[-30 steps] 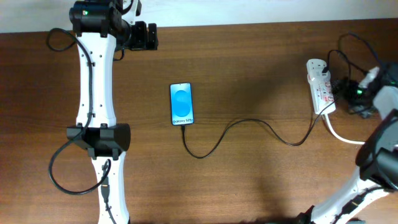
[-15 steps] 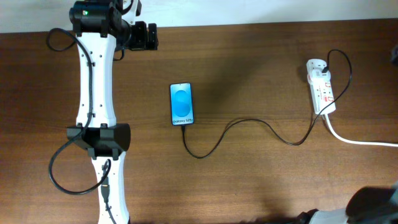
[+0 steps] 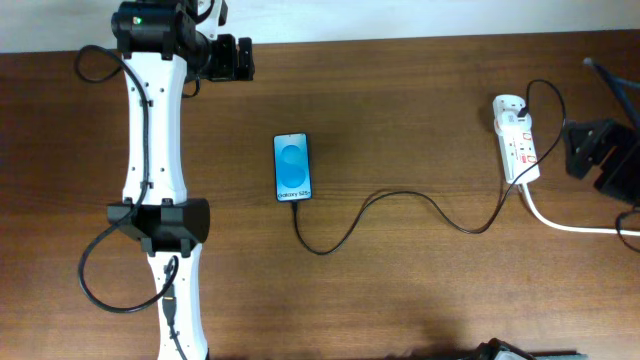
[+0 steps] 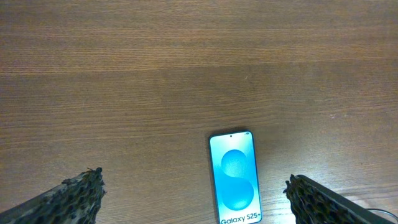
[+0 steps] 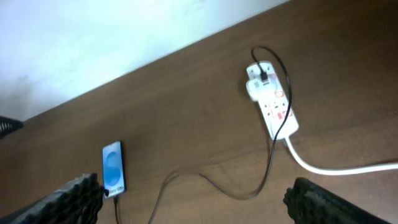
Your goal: Plug charger to phone and switch on socket
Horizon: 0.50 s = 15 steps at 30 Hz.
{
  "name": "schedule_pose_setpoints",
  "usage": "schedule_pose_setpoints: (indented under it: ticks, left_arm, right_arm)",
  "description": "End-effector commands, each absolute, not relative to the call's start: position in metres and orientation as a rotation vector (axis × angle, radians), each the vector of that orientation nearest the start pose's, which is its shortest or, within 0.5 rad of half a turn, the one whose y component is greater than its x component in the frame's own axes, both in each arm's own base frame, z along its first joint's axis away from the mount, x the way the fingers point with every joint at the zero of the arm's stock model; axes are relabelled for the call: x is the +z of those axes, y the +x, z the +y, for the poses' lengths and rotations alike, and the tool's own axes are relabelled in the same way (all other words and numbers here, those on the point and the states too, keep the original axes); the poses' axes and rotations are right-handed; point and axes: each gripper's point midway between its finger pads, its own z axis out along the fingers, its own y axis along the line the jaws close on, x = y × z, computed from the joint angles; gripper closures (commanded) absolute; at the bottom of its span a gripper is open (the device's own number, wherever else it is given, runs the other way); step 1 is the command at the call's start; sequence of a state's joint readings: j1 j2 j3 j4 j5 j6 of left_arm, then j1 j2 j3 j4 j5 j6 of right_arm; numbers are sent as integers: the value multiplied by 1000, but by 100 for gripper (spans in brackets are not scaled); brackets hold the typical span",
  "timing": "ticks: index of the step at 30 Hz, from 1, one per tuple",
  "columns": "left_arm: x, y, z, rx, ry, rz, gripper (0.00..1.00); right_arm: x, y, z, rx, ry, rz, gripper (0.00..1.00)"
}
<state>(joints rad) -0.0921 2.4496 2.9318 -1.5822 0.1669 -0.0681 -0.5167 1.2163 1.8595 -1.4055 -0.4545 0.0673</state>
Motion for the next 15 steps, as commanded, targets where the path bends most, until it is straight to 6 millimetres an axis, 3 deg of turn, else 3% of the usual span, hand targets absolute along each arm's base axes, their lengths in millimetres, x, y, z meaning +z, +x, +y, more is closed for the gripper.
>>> schedule_pose_setpoints:
  ticks: [1,3,6,9,15]
  left_arm:
    - [246,517,-72,-261,87,2637,1]
    - [246,517,-72,-261,87,2637,1]
    - [246,517,-72,-261,87,2637,1]
    - [246,517,-72,-261,87,2637,1]
    - [246,517,-72,-261,87,2637,1]
  right_arm:
    - [390,253,-54,321,438,2264,2]
    - [381,245,-49,350,464,2311,2]
    - [378,236,-34,363,270,2353,2]
    - [370,223,-27,383,283,2406,1]
    - [391,240,-14,153,20,2174,2]
